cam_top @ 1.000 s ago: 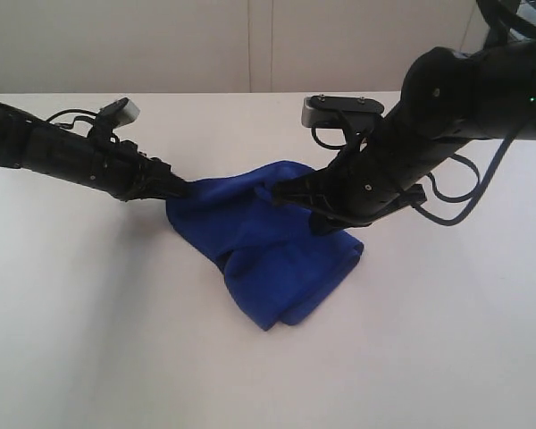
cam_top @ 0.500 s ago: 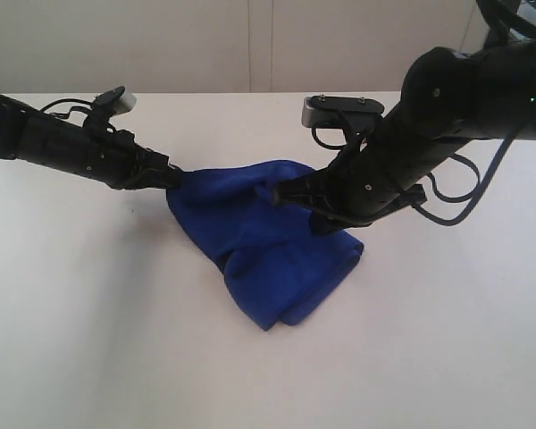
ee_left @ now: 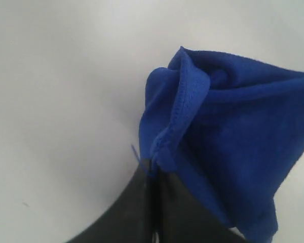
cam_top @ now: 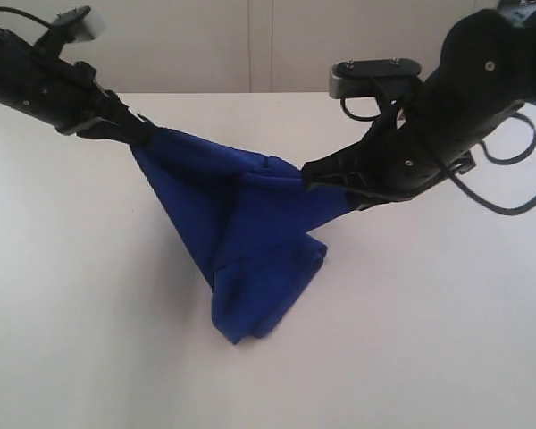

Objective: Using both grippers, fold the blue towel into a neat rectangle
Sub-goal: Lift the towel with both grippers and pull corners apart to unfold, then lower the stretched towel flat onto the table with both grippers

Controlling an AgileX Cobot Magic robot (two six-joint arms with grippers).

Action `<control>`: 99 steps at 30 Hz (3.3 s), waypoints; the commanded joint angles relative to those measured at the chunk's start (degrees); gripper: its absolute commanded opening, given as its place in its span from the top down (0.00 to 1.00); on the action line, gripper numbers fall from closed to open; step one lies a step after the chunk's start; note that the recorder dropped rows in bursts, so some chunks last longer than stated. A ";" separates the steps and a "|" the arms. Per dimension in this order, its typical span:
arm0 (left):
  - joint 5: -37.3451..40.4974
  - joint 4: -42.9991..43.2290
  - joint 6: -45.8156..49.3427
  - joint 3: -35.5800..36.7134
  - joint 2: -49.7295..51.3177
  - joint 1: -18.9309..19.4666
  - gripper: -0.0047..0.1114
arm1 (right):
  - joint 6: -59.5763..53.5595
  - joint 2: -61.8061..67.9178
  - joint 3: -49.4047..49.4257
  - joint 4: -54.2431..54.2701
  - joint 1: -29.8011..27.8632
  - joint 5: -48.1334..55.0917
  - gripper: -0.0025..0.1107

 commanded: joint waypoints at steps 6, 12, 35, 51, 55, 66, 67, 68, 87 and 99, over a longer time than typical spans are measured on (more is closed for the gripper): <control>10.21 3.05 -7.62 0.58 -16.31 0.60 0.96 | 6.56 -11.01 -0.06 -17.66 -0.53 11.58 0.98; 11.59 7.87 -16.01 3.67 -26.92 0.47 0.96 | 6.71 -19.30 0.05 -22.69 -0.53 18.93 0.98; 17.90 34.32 -45.82 12.20 -61.80 0.47 0.96 | 2.36 -45.59 0.05 -22.52 -0.53 28.69 0.98; -31.96 35.62 -47.42 31.65 -23.75 0.47 0.96 | 31.67 -6.18 6.75 -51.72 -0.96 8.92 0.98; -43.39 35.52 -48.94 31.65 -15.83 0.47 0.96 | 35.90 1.49 6.64 -54.18 -3.06 2.69 0.98; -66.11 35.52 -50.84 30.86 -1.16 0.47 0.96 | 49.36 13.80 2.49 -67.42 -11.88 -5.62 0.98; -66.11 35.52 -50.84 29.92 -0.44 0.47 0.96 | 49.36 14.37 1.86 -67.42 -12.63 -6.70 0.98; -66.25 35.52 -50.84 28.99 0.31 0.47 0.96 | 50.14 15.15 1.17 -67.42 -13.55 -7.17 0.98; -65.67 35.52 -52.32 18.47 10.27 0.47 0.96 | 50.27 24.81 -6.14 -69.20 -18.27 -12.74 0.98; -65.78 35.52 -51.94 18.47 10.26 0.47 0.51 | 50.27 25.24 -6.25 -69.20 -18.27 -12.74 0.76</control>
